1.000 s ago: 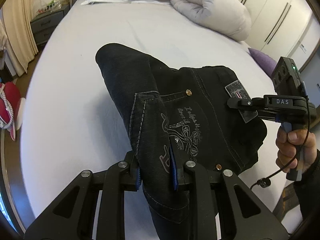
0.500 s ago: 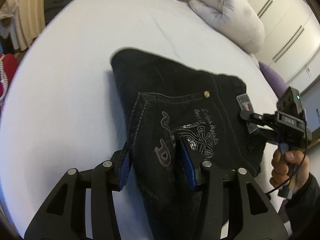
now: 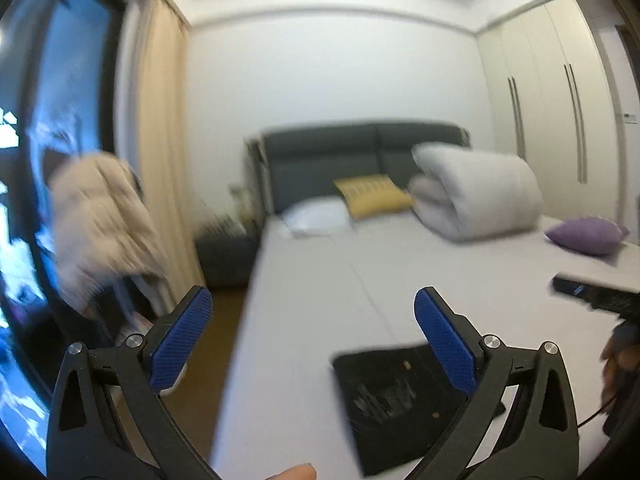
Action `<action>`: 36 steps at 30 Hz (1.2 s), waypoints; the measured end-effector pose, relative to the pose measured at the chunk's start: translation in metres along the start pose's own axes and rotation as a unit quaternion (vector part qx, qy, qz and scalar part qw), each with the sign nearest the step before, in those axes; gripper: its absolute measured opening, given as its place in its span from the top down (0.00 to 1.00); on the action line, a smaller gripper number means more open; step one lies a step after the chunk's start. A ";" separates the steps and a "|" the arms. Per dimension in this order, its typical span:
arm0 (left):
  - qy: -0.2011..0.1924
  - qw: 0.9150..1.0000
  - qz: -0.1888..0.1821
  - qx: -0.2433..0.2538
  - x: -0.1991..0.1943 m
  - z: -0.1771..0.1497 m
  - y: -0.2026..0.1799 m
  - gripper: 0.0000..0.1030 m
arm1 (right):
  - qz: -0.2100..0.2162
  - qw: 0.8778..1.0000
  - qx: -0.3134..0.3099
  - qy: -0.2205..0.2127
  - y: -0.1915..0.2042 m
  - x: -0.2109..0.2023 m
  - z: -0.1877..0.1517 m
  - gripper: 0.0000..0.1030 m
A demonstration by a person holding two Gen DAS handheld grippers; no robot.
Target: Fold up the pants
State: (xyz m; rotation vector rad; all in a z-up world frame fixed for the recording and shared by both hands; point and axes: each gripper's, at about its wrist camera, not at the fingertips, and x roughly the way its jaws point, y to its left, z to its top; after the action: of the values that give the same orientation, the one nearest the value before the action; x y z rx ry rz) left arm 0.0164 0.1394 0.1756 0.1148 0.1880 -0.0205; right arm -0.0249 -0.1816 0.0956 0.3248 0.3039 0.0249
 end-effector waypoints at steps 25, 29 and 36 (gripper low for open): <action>0.046 0.998 -0.004 -0.050 -0.180 0.031 0.030 0.00 | -0.047 0.991 -0.082 -0.099 0.101 -0.171 0.049 0.00; 0.067 0.997 -0.001 -0.046 -0.169 0.019 0.023 0.00 | -0.070 0.991 -0.097 -0.062 0.104 -0.162 0.033 0.00; 0.131 0.990 0.000 -0.057 -0.118 0.001 0.028 0.00 | -0.088 0.993 -0.071 0.025 0.090 -0.128 0.003 0.00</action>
State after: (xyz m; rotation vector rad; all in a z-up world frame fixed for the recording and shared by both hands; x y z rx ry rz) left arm -0.0983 0.1679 0.2016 0.0020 0.4507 0.0059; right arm -0.1438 -0.1068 0.1642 0.1565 0.3774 -0.1187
